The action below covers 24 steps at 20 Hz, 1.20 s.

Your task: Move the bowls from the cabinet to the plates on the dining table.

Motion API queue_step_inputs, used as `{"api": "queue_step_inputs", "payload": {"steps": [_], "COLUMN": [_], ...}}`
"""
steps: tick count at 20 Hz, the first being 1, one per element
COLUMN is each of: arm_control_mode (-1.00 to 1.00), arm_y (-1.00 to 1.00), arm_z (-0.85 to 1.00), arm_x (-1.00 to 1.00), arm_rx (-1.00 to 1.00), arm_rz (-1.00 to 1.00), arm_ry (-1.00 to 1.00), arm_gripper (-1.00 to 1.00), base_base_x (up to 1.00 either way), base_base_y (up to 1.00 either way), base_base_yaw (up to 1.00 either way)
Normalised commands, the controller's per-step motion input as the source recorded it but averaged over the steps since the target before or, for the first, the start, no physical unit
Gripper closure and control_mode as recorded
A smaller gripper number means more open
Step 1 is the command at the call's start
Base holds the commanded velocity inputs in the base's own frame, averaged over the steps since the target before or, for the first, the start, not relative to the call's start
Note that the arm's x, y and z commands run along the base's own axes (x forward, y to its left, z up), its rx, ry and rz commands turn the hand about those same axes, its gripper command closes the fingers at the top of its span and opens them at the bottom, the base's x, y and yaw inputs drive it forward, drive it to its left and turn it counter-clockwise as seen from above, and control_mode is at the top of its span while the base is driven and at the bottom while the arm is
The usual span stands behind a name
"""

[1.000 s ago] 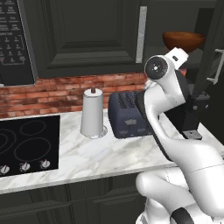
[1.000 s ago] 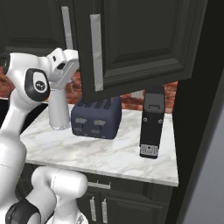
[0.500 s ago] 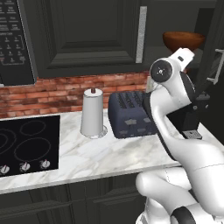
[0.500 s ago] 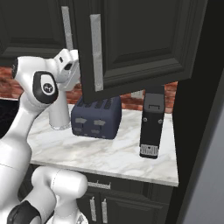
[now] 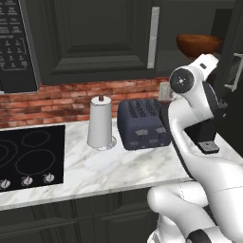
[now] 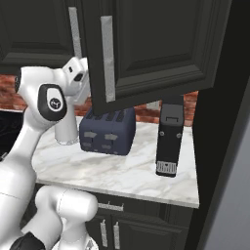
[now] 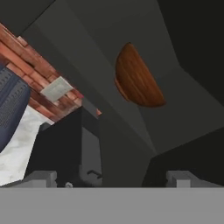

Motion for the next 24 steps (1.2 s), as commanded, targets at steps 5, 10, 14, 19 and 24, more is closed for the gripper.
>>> {"api": "queue_step_inputs", "payload": {"steps": [5, 10, 14, 19, 24], "arm_control_mode": [-1.0, -1.0, -1.0, -1.0, -1.0], "arm_y": [-0.04, -0.06, -0.24, -0.64, -0.84], "arm_z": [0.0, 0.01, 0.03, 0.05, 0.05], "arm_x": [-0.61, -0.65, -0.49, -0.09, 0.0], "arm_rx": [0.0, 0.0, 0.0, 0.0, 0.0], "arm_rz": [0.0, 0.0, 0.0, -0.01, -0.01], "arm_ry": [-0.03, -0.04, -0.04, -0.04, -0.04], "arm_gripper": [-1.0, -1.0, -1.0, -1.0, -1.0], "base_base_x": [0.0, 0.0, 0.0, 0.0, 0.0], "base_base_y": [0.0, 0.0, 0.0, 0.0, 0.0], "base_base_yaw": [0.0, 0.0, 0.0, 0.0, 0.0]}}
